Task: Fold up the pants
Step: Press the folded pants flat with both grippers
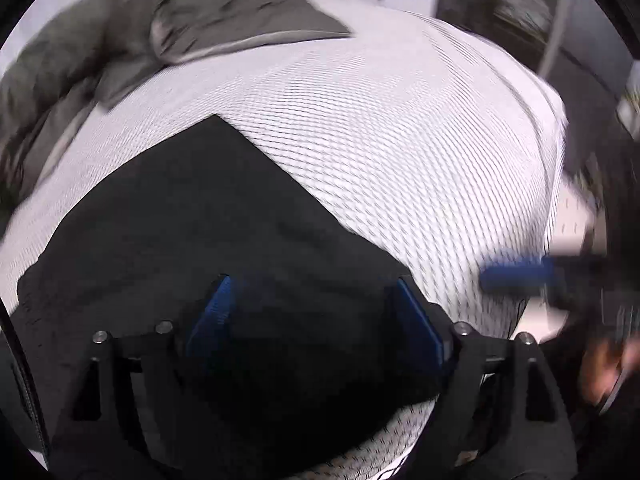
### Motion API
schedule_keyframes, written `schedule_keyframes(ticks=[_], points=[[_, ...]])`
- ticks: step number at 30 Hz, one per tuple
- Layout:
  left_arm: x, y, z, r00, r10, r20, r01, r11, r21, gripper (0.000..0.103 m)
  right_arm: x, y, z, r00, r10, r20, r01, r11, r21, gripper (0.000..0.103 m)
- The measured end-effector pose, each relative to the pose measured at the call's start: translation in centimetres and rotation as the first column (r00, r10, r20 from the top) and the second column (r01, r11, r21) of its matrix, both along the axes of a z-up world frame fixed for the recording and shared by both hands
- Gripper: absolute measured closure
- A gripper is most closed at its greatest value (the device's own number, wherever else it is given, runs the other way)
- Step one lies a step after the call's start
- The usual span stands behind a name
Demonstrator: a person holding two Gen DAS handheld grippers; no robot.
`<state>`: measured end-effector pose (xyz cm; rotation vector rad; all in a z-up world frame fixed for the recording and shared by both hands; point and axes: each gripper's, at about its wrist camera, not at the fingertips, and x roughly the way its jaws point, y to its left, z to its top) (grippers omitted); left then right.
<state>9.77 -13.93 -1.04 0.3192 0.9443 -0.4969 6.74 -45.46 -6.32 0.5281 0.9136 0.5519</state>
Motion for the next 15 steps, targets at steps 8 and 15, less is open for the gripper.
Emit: schedule_keyframes(ticks=[8,15], points=[[-4.0,5.6,0.5,0.999,0.036,-0.008,-0.036,0.996,-0.078,0.023,2.1,1.4,1.0,0.999,0.017,0.031,-0.012,0.988,-0.153,0.047],[2.9,19.7,3.1,0.922,0.386,0.036,-0.382,0.92,-0.087,0.018,7.7,5.9,0.2,0.993,0.116,-0.01,-0.116,0.984,-0.133,0.047]])
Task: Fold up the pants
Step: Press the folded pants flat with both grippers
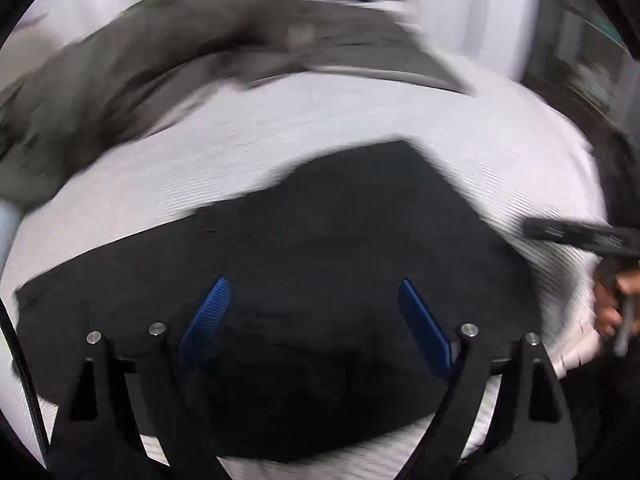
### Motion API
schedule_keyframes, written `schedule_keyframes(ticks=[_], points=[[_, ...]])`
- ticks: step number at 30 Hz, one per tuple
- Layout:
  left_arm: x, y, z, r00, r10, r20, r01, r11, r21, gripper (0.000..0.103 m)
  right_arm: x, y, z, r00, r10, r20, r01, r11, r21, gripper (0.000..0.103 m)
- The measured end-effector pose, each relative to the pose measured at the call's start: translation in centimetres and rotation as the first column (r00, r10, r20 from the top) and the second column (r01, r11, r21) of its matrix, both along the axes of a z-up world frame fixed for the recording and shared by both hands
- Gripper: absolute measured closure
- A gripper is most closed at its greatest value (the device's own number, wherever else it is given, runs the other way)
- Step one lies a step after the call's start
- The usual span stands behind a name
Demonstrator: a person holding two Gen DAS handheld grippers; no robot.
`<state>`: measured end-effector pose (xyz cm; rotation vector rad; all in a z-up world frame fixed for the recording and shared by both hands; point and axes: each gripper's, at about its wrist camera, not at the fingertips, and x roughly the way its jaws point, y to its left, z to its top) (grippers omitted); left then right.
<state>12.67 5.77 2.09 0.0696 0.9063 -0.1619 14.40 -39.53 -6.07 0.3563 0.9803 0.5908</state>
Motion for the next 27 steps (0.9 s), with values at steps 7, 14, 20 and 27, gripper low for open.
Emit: schedule_keyframes(ticks=[7,14,20,27], points=[[7.6,7.6,-4.0,0.986,0.075,-0.151,-0.094,0.988,-0.123,0.022,9.4,5.4,-3.4,0.99,0.055,-0.132,-0.053,0.998,0.018,0.047],[9.5,8.0,-4.8,0.991,-0.018,-0.136,-0.021,0.96,-0.28,0.072,11.9,7.3,-2.5,0.995,0.087,-0.057,-0.088,0.996,-0.008,0.087],[12.2,8.1,-7.0,0.985,0.027,-0.172,-0.056,0.984,-0.166,0.046,13.4,10.9,-3.0,0.998,0.07,-0.007,-0.07,0.97,-0.234,0.072],[6.9,7.2,-0.9,0.996,0.032,0.079,-0.024,0.995,-0.096,0.042,10.5,11.4,2.5,0.98,0.052,0.193,0.012,0.95,-0.313,0.069]])
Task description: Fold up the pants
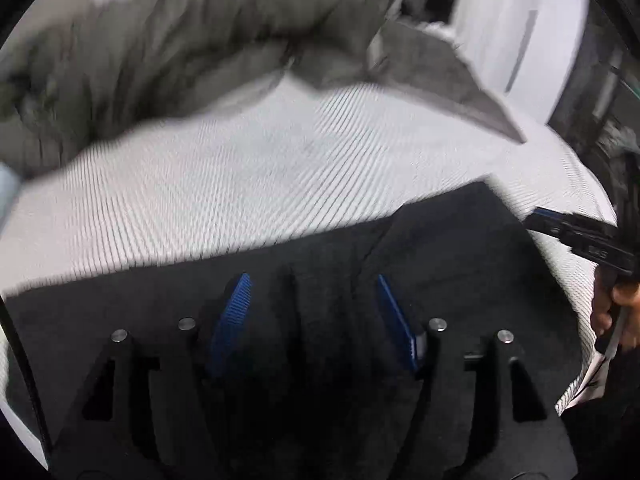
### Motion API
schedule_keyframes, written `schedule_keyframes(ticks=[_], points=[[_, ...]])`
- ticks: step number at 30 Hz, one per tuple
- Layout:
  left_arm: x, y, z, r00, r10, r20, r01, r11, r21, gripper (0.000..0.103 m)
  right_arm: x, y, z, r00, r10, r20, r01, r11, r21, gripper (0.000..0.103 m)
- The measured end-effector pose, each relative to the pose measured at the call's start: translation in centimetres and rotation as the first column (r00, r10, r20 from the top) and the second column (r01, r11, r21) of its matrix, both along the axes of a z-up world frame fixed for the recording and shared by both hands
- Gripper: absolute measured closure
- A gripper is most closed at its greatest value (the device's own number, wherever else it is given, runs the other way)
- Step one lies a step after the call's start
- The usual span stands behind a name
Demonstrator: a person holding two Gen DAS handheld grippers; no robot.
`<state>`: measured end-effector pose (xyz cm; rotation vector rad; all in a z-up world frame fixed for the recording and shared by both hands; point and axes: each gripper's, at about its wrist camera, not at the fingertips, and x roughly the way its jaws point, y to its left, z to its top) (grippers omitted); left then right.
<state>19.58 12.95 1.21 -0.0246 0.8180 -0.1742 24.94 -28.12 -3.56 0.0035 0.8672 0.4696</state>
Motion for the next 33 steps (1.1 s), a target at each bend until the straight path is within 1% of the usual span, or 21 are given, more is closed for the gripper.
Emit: schedule_keyframes(ticks=[2,3,5,6,7,9,11,13,15,16,18,19,20,23,26,27,28,29,30,32,33], points=[[-0.5,-2.4,1.2,0.996,-0.077,0.047,0.076,0.997,0.017,0.042,-1.0,1.0,1.4,0.999,0.039,0.039,-0.039,0.999,-0.004,0.069],[0.1,-4.0,1.2,0.99,-0.13,0.046,0.128,0.991,0.043,0.046,-1.6,1.6,2.2,0.997,0.069,0.043,-0.07,0.997,0.023,0.069],[1.7,-6.4,0.3,0.985,-0.172,-0.006,0.172,0.982,0.084,0.069,-1.3,3.6,2.2,0.993,0.116,0.028,-0.118,0.99,0.076,0.069],[2.3,-7.1,-0.2,0.983,-0.179,-0.034,0.182,0.98,0.087,0.084,-1.1,4.5,2.1,0.992,0.124,0.009,-0.125,0.989,0.084,0.069],[3.3,-7.7,-1.1,0.979,-0.19,-0.076,0.195,0.978,0.078,0.093,-1.0,4.9,1.6,0.991,0.131,-0.003,-0.13,0.987,0.092,0.069],[4.5,-8.2,-2.6,0.975,-0.184,-0.124,0.193,0.979,0.068,0.097,0.2,6.8,0.4,0.986,0.156,-0.054,-0.149,0.981,0.121,0.069],[5.3,-7.8,-3.9,0.973,-0.162,-0.164,0.172,0.984,0.048,0.097,1.8,8.8,-1.3,0.974,0.184,-0.131,-0.166,0.977,0.135,0.069],[5.8,-7.2,-5.5,0.97,-0.148,-0.192,0.159,0.986,0.043,0.098,2.3,10.9,-3.0,0.969,0.197,-0.152,-0.193,0.98,0.042,0.069],[6.6,-6.8,-6.5,0.965,-0.155,-0.212,0.162,0.987,0.017,0.102,2.4,12.3,-4.0,0.976,0.176,-0.13,-0.192,0.974,-0.117,0.073],[6.6,-6.4,-7.1,0.965,-0.156,-0.212,0.159,0.987,-0.003,0.102,2.2,12.4,-3.8,0.981,0.167,-0.102,-0.183,0.967,-0.18,0.073],[6.2,-5.9,-7.4,0.965,-0.158,-0.208,0.154,0.987,-0.033,0.102,2.5,11.6,-3.4,0.997,0.071,-0.014,-0.071,0.929,-0.364,0.072],[6.2,-6.1,-7.4,0.966,-0.157,-0.207,0.155,0.988,-0.028,0.102,2.8,10.8,-3.4,1.0,0.024,0.008,-0.019,0.916,-0.401,0.073],[6.0,-6.1,-7.3,0.966,-0.157,-0.206,0.157,0.988,-0.018,0.102,3.2,9.6,-3.5,1.0,-0.011,0.005,0.012,0.917,-0.4,0.072],[5.7,-6.8,-6.6,0.969,-0.145,-0.201,0.153,0.988,0.027,0.102,3.3,8.0,-2.5,1.0,-0.023,-0.02,0.016,0.956,-0.291,0.072],[2.9,-6.7,-3.2,0.977,-0.166,-0.134,0.167,0.986,-0.001,0.097,1.6,7.5,0.0,0.999,0.041,-0.015,-0.043,0.985,-0.169,0.069],[2.1,-6.9,-2.5,0.976,-0.185,-0.112,0.186,0.983,-0.005,0.083,0.8,7.7,0.8,0.997,0.078,-0.014,-0.079,0.99,-0.116,0.067],[1.0,-7.3,-2.0,0.972,-0.216,-0.089,0.216,0.976,-0.004,0.057,0.2,8.3,1.2,0.994,0.109,-0.019,-0.111,0.99,-0.082,0.065],[0.6,-7.6,-1.9,0.971,-0.223,-0.085,0.224,0.975,0.003,0.045,-0.4,9.1,1.3,0.988,0.15,-0.031,-0.151,0.987,-0.047,0.061],[0.3,-8.0,-2.3,0.967,-0.238,-0.089,0.241,0.97,0.027,0.038,-1.0,10.0,1.0,0.98,0.192,-0.048,-0.193,0.981,-0.017,0.06],[0.7,-8.2,-4.2,0.965,-0.224,-0.137,0.237,0.968,0.085,0.044,-1.6,11.4,-0.3,0.962,0.254,-0.098,-0.255,0.967,-0.001,0.06],[1.2,-7.8,-5.3,0.967,-0.196,-0.164,0.211,0.974,0.084,0.051,-1.7,12.2,-1.3,0.955,0.264,-0.133,-0.27,0.962,-0.029,0.06]])
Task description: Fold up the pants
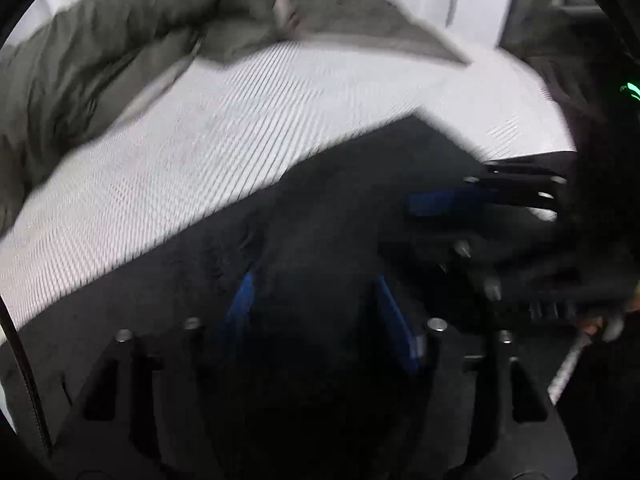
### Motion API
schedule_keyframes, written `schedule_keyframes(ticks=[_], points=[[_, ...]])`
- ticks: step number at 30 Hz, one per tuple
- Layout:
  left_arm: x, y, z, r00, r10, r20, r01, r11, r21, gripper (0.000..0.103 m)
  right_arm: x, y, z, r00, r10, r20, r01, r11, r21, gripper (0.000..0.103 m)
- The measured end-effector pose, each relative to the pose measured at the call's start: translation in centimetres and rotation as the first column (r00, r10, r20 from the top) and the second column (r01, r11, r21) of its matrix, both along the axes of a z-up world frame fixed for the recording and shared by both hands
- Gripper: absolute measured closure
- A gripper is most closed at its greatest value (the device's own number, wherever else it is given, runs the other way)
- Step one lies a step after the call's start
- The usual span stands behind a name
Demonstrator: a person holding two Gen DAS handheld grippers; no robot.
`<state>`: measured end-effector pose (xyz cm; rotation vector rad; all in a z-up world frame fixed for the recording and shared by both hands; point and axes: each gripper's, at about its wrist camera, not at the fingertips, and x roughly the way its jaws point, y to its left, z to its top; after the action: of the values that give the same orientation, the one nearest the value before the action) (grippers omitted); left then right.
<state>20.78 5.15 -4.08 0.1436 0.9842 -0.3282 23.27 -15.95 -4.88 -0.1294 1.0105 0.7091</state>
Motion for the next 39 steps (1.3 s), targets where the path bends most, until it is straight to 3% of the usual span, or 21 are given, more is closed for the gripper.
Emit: schedule_keyframes(ticks=[1,3,5,7,9,12,15,17,20,22,24,25,28,30,33,36,37,39], points=[[0.3,0.7,-0.9,1.0,0.021,-0.011,-0.021,1.0,-0.011,0.052,0.1,0.7,-0.9,1.0,0.004,-0.005,-0.005,0.998,-0.061,0.06],[0.2,1.8,-1.3,0.999,0.035,-0.008,-0.035,0.999,-0.04,0.056,-0.7,1.2,-1.9,0.997,0.007,0.074,0.011,0.972,-0.234,0.06],[-0.2,3.1,-0.8,0.998,0.054,-0.019,-0.056,0.995,-0.077,0.056,-0.9,0.0,-1.7,0.985,-0.039,0.165,0.1,0.919,-0.381,0.058],[-0.7,4.2,-0.1,0.994,0.112,-0.01,-0.113,0.993,-0.037,0.056,-0.7,-2.5,-1.8,0.973,-0.101,0.209,0.188,0.872,-0.452,0.057],[-2.1,5.0,1.1,0.99,0.141,0.01,-0.141,0.988,-0.057,0.056,-0.9,-5.1,-1.5,0.965,-0.15,0.214,0.23,0.876,-0.423,0.057],[-5.0,4.2,3.3,0.993,0.086,0.08,-0.076,0.99,-0.115,0.056,-2.7,-6.2,0.7,0.966,-0.162,0.201,0.215,0.936,-0.28,0.057],[-6.3,1.3,3.2,0.996,-0.008,0.093,0.02,0.992,-0.128,0.055,-5.3,-4.4,2.7,0.982,-0.072,0.175,0.088,0.992,-0.085,0.057],[-5.5,-0.6,1.4,0.998,-0.04,0.046,0.043,0.996,-0.079,0.055,-5.9,-2.5,2.5,0.992,-0.018,0.121,0.02,1.0,-0.014,0.056],[-4.9,-0.7,-1.0,1.0,-0.024,0.01,0.024,0.997,-0.067,0.056,-5.7,0.0,0.0,0.999,0.028,0.033,-0.026,0.997,-0.077,0.056],[-5.5,0.8,-0.7,1.0,-0.005,0.019,0.007,0.995,-0.1,0.064,-5.8,-0.3,-1.5,0.994,0.035,0.102,-0.009,0.97,-0.242,0.057],[-6.5,1.8,-0.2,0.999,0.008,0.031,-0.005,0.994,-0.106,0.064,-6.1,-2.1,-1.4,0.982,0.001,0.189,0.063,0.941,-0.333,0.056],[-7.1,2.4,0.0,0.999,0.022,0.042,-0.019,0.997,-0.079,0.058,-6.0,-3.3,-1.4,0.977,-0.027,0.214,0.104,0.928,-0.357,0.056],[-8.5,3.7,0.8,0.995,0.08,0.064,-0.078,0.997,-0.028,0.058,-5.2,-7.3,-1.0,0.97,-0.113,0.214,0.177,0.936,-0.306,0.056],[-10.1,3.7,2.3,0.992,0.067,0.103,-0.06,0.996,-0.07,0.058,-5.9,-8.0,0.4,0.967,-0.14,0.213,0.188,0.955,-0.23,0.056],[-12.2,1.7,3.2,0.987,-0.012,0.158,0.026,0.996,-0.085,0.054,-7.8,-6.3,1.9,0.976,-0.055,0.21,0.078,0.992,-0.098,0.056],[-12.0,-0.4,0.8,0.992,-0.057,0.11,0.056,0.998,0.01,0.055,-9.4,-2.6,1.8,0.986,0.021,0.166,-0.02,1.0,-0.005,0.056],[-11.9,-0.1,-0.3,0.995,-0.039,0.091,0.038,0.999,0.017,0.055,-9.6,-1.8,1.1,0.986,0.049,0.157,-0.047,0.999,-0.015,0.056],[-12.2,1.3,-1.1,0.996,-0.031,0.088,0.036,0.998,-0.048,0.056,-10.3,-0.6,-0.8,0.984,0.07,0.167,-0.045,0.988,-0.147,0.056]])
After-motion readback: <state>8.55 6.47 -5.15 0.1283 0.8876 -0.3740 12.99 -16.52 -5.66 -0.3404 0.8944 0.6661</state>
